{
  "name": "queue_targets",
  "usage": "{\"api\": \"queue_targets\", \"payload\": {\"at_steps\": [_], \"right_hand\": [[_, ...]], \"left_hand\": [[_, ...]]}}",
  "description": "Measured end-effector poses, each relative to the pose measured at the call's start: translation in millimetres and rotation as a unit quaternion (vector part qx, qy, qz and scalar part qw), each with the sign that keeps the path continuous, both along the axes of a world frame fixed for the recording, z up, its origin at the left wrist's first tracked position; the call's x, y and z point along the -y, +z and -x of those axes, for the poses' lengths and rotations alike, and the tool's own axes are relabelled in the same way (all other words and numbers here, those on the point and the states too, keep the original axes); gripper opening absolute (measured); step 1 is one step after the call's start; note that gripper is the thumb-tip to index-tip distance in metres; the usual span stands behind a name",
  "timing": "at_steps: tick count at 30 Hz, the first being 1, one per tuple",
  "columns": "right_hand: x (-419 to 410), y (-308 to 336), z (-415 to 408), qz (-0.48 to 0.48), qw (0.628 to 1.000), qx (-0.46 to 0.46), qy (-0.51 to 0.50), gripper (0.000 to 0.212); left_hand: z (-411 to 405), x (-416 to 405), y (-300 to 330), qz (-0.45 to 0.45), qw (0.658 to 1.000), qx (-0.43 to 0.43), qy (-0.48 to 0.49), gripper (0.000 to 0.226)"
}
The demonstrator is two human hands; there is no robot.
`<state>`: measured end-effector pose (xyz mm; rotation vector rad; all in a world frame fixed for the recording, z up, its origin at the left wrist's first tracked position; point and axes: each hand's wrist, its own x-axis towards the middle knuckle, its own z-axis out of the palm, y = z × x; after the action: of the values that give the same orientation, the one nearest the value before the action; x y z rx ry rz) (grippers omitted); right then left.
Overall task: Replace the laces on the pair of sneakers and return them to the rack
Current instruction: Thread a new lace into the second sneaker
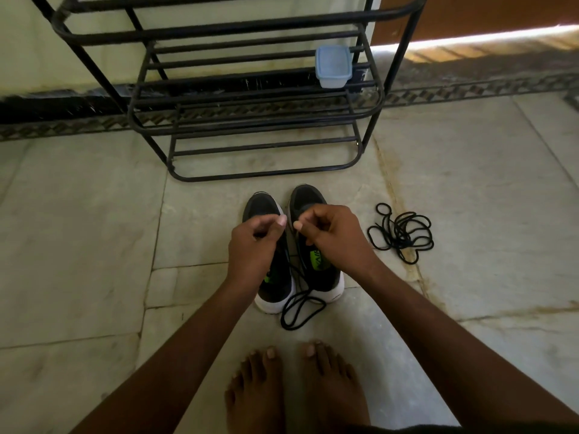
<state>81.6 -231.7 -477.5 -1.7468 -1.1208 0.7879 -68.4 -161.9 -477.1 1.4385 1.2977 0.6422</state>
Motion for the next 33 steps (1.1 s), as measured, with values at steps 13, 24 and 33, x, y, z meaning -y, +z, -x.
{"api": "queue_targets", "payload": {"at_steps": [13,24,33], "right_hand": [[-7.2,-8.1,11.0,-0.009,1.0,0.011,-0.004,0.009],[4.2,-18.9,-27.2,0.087,0.987,0.064,-0.12,0.014],[-29.0,-43.8,-48.3,0.193,0.968,0.163,-0.005,0.034]], "left_hand": [[-2.2,-2.0,8.4,-0.026,0.999,0.045,-0.006,0.004],[-24.0,-34.4,-10.2,-0.035,0.995,0.076,-0.057,0.015],[-69.8,-68.4,-56.1,-0.084,0.974,-0.111,-0.181,0.003]]}}
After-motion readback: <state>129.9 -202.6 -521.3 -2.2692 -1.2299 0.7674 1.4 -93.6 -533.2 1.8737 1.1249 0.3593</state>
